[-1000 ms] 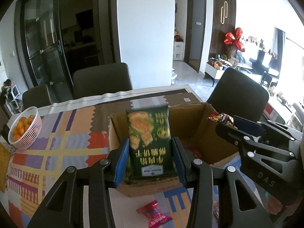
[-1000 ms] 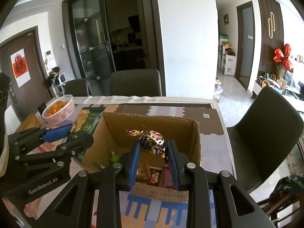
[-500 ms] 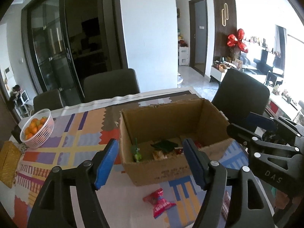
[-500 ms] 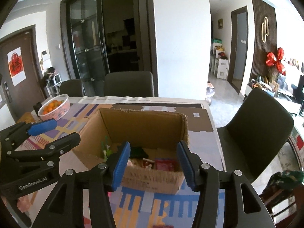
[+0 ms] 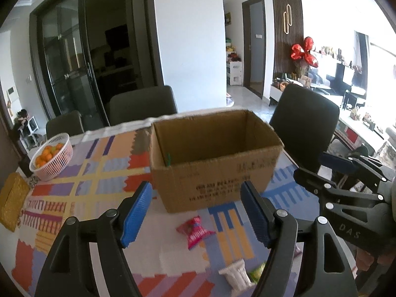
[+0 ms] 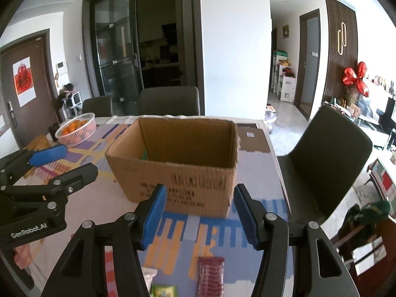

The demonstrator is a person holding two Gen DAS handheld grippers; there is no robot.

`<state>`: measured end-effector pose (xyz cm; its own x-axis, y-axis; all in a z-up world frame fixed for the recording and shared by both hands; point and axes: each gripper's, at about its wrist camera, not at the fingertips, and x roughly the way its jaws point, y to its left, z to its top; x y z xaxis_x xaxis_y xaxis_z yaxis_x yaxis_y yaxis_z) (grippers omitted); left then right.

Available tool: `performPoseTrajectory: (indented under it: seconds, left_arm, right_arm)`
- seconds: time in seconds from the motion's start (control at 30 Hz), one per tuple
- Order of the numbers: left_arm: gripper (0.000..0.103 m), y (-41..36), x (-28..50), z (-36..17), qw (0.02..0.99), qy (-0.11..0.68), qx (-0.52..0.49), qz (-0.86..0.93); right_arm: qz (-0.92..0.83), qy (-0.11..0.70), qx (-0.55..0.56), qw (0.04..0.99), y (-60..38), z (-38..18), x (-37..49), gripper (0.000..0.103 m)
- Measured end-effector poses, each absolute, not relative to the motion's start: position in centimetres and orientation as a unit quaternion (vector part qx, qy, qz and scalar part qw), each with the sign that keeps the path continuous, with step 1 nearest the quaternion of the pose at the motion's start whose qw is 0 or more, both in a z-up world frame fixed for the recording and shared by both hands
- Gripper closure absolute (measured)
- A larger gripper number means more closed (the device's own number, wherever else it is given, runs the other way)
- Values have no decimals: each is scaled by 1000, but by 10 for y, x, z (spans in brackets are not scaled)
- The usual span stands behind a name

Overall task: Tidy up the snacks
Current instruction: 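Move both tools back down to the remaining snacks, then grasp the white pastry packet with the left tool while the right tool grasps the striped brown bar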

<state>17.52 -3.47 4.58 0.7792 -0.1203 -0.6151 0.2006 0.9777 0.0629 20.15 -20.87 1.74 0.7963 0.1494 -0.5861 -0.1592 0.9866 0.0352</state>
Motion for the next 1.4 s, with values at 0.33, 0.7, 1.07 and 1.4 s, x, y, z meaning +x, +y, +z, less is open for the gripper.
performPoseTrajectory:
  seconds: [0.33, 0.7, 1.07, 1.4]
  left_arm:
    - [30, -40, 150, 12, 921, 372, 55, -100]
    - [30, -44, 137, -35, 892, 437, 53, -103]
    - [30, -49, 132, -79, 862, 491, 57, -113]
    - [34, -54, 139, -103, 843, 521, 45, -125]
  right_arm:
    - [72, 342, -15, 937, -216, -14, 178, 46]
    - [70, 395, -6, 916, -217, -56, 165, 46]
    - [60, 447, -14, 892, -218, -100, 153, 46]
    - [54, 474, -14, 879, -222, -120, 156, 46]
